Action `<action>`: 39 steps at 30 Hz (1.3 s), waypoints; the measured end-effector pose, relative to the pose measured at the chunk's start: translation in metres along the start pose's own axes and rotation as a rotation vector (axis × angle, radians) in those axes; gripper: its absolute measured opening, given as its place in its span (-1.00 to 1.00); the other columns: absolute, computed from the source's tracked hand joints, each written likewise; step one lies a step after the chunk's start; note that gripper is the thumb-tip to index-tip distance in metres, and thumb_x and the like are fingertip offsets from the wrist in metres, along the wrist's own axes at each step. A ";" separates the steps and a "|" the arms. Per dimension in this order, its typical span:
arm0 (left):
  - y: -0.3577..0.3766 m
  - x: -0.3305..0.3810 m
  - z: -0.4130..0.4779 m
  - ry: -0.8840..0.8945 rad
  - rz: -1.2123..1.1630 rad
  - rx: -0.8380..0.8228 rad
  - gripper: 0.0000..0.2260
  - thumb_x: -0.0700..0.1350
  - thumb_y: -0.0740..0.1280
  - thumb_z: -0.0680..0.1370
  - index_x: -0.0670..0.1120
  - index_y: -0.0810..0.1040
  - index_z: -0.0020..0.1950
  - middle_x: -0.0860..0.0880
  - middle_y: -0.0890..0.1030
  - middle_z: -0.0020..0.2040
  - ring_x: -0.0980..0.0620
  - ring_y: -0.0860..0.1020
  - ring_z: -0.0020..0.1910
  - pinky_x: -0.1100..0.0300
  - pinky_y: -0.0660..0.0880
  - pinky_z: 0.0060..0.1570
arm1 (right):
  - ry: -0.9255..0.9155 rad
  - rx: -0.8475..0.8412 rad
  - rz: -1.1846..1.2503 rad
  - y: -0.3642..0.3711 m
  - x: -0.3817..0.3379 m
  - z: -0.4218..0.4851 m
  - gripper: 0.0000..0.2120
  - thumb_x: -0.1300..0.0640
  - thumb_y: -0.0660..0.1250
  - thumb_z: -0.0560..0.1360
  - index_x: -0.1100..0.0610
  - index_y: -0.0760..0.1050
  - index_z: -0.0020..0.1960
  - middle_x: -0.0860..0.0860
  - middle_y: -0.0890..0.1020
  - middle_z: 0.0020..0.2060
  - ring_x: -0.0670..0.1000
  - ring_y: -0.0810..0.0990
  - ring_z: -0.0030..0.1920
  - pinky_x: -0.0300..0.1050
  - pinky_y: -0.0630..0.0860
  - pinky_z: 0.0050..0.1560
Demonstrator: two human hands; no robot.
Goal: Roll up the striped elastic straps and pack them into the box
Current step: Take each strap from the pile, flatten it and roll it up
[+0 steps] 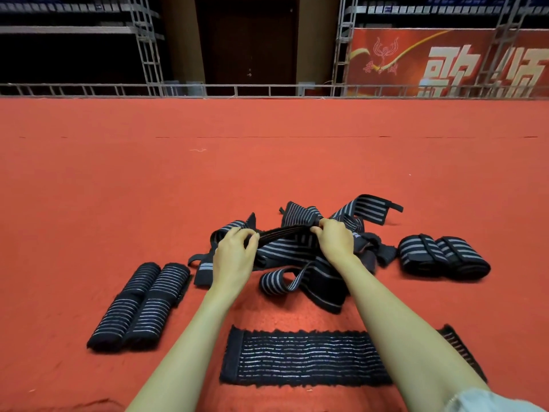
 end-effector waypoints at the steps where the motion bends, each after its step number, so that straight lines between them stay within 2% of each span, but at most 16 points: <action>1: 0.001 0.000 -0.002 0.003 0.010 -0.004 -0.80 -0.09 0.25 0.58 -0.13 0.63 0.04 -0.03 0.58 0.00 -0.06 0.53 0.00 0.10 0.39 -0.04 | 0.014 -0.009 -0.004 0.003 0.000 0.000 -0.75 0.04 0.23 0.59 0.21 0.54 -0.04 0.18 0.64 -0.03 0.21 0.57 0.05 0.00 0.40 -0.01; 6: 0.004 -0.001 -0.018 0.031 0.071 -0.050 -0.79 -0.08 0.22 0.60 -0.13 0.61 0.07 -0.01 0.56 0.01 -0.07 0.55 -0.03 0.07 0.41 -0.06 | 0.032 -0.058 -0.008 0.014 0.004 0.002 -0.79 0.07 0.24 0.59 0.20 0.55 0.02 0.20 0.63 0.01 0.23 0.57 0.07 0.00 0.44 0.01; 10: -0.012 -0.002 -0.017 0.038 0.061 0.032 -0.81 -0.11 0.25 0.59 -0.15 0.62 0.04 -0.04 0.58 0.01 -0.09 0.55 -0.01 0.08 0.40 -0.03 | 0.063 -0.058 -0.035 0.016 0.016 0.005 -0.79 0.14 0.22 0.58 0.20 0.55 0.10 0.21 0.62 0.06 0.24 0.56 0.12 0.02 0.45 0.05; 16: -0.037 0.004 -0.011 0.067 0.036 0.033 -0.84 -0.13 0.28 0.56 -0.13 0.64 -0.01 -0.01 0.59 -0.06 -0.03 0.54 -0.03 0.18 0.33 -0.05 | 0.101 -0.082 -0.018 0.018 0.014 0.007 -0.80 0.13 0.24 0.57 0.15 0.58 0.10 0.18 0.63 0.05 0.23 0.55 0.14 0.03 0.44 0.08; 20: -0.042 -0.001 -0.021 0.017 0.037 0.038 -0.85 -0.13 0.29 0.55 -0.12 0.65 -0.04 -0.01 0.60 -0.07 -0.04 0.55 -0.04 0.15 0.38 -0.04 | 0.174 -0.097 0.033 0.017 0.015 0.010 -0.80 0.11 0.25 0.56 0.15 0.60 0.08 0.20 0.63 0.04 0.24 0.56 0.10 0.02 0.45 0.05; 22: -0.050 -0.006 -0.025 -0.008 0.019 0.067 -0.86 -0.14 0.30 0.55 -0.14 0.65 -0.06 -0.02 0.60 -0.08 -0.03 0.55 -0.04 0.17 0.36 -0.04 | 0.222 -0.091 0.080 0.017 0.016 0.013 -0.79 0.07 0.28 0.55 0.18 0.59 0.04 0.22 0.62 0.04 0.24 0.57 0.10 0.01 0.45 0.03; 25: -0.064 -0.017 -0.026 -0.024 0.027 0.090 -0.89 -0.16 0.32 0.53 -0.12 0.64 -0.10 -0.01 0.59 -0.13 -0.04 0.55 -0.08 0.21 0.32 -0.09 | 0.249 -0.103 0.177 0.017 0.020 0.017 -0.78 0.04 0.34 0.52 0.19 0.56 -0.19 0.22 0.64 -0.05 0.24 0.57 0.05 -0.03 0.44 -0.03; 27: -0.066 -0.020 -0.026 -0.013 0.075 0.051 -0.89 -0.15 0.32 0.53 -0.10 0.64 -0.10 0.00 0.58 -0.13 -0.05 0.55 -0.10 0.17 0.36 -0.11 | 0.213 -0.122 0.195 0.014 0.019 0.016 -0.78 0.05 0.36 0.52 0.15 0.53 -0.25 0.20 0.64 -0.09 0.23 0.57 0.06 -0.06 0.41 -0.07; 28: -0.064 -0.020 -0.026 0.002 0.092 0.033 -0.89 -0.14 0.32 0.53 -0.09 0.63 -0.10 0.01 0.58 -0.13 -0.05 0.54 -0.11 0.15 0.37 -0.11 | 0.198 -0.136 0.208 0.011 0.017 0.013 -0.83 0.06 0.36 0.52 0.14 0.57 -0.18 0.20 0.64 -0.04 0.22 0.57 0.09 -0.06 0.41 -0.05; 29: -0.063 -0.018 -0.026 0.022 0.104 0.020 -0.90 -0.14 0.31 0.53 -0.09 0.63 -0.10 0.03 0.56 -0.13 -0.05 0.54 -0.11 0.14 0.39 -0.11 | 0.177 -0.150 0.221 0.009 0.016 0.011 -0.84 0.08 0.36 0.51 0.16 0.59 0.00 0.20 0.63 0.07 0.21 0.55 0.15 -0.05 0.42 0.02; 31: -0.062 -0.014 -0.027 0.059 0.118 0.019 -0.90 -0.13 0.31 0.54 -0.09 0.62 -0.09 0.07 0.52 -0.15 -0.03 0.52 -0.13 0.13 0.39 -0.12 | 0.116 -0.149 0.225 0.005 0.013 0.005 -0.55 0.13 0.39 0.50 0.20 0.43 0.34 0.18 0.52 0.27 0.19 0.46 0.29 -0.03 0.38 0.23; 32: -0.062 -0.012 -0.027 0.073 0.117 0.032 -0.90 -0.13 0.31 0.54 -0.09 0.62 -0.09 0.08 0.51 -0.15 -0.02 0.52 -0.14 0.15 0.37 -0.13 | 0.065 -0.119 0.226 0.000 0.009 -0.001 -0.46 0.15 0.39 0.49 0.20 0.33 0.42 0.18 0.45 0.33 0.18 0.40 0.34 -0.02 0.32 0.30; 34: -0.067 -0.009 -0.028 0.099 0.099 0.074 -0.90 -0.15 0.32 0.54 -0.10 0.62 -0.10 0.08 0.52 -0.16 0.02 0.50 -0.15 0.18 0.34 -0.13 | -0.092 -0.028 0.244 -0.011 0.002 -0.015 -0.43 0.17 0.38 0.48 0.19 0.29 0.44 0.16 0.39 0.36 0.16 0.32 0.38 -0.04 0.23 0.37; 36: -0.072 -0.002 -0.030 0.128 0.067 0.113 -0.91 -0.16 0.33 0.53 -0.11 0.62 -0.11 0.05 0.55 -0.15 0.05 0.49 -0.17 0.19 0.35 -0.12 | -0.260 0.039 0.301 -0.025 -0.011 -0.032 -0.52 0.17 0.39 0.48 0.16 0.38 0.37 0.12 0.43 0.28 0.10 0.35 0.34 -0.17 0.21 0.33; 37: -0.075 0.002 -0.031 0.146 0.052 0.128 -0.92 -0.17 0.33 0.52 -0.11 0.62 -0.12 0.05 0.55 -0.15 0.05 0.48 -0.17 0.20 0.35 -0.11 | -0.323 0.014 0.348 -0.032 -0.020 -0.042 -0.56 0.14 0.41 0.47 0.13 0.43 0.32 0.08 0.47 0.24 0.04 0.38 0.30 -0.24 0.23 0.27; 39: -0.079 0.012 -0.032 0.175 0.025 0.154 -0.92 -0.18 0.34 0.52 -0.11 0.61 -0.14 0.06 0.54 -0.18 0.06 0.47 -0.20 0.26 0.31 -0.13 | -0.411 -0.168 0.456 -0.043 -0.038 -0.061 -0.57 0.03 0.45 0.44 0.06 0.49 0.28 -0.03 0.51 0.18 -0.10 0.44 0.23 -0.32 0.28 0.19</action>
Point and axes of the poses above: each hand's wrist, its own z-axis towards the middle knuckle, its own y-axis out of the palm, x = y × z, the point moved 1 cm from there along z, towards the middle knuckle
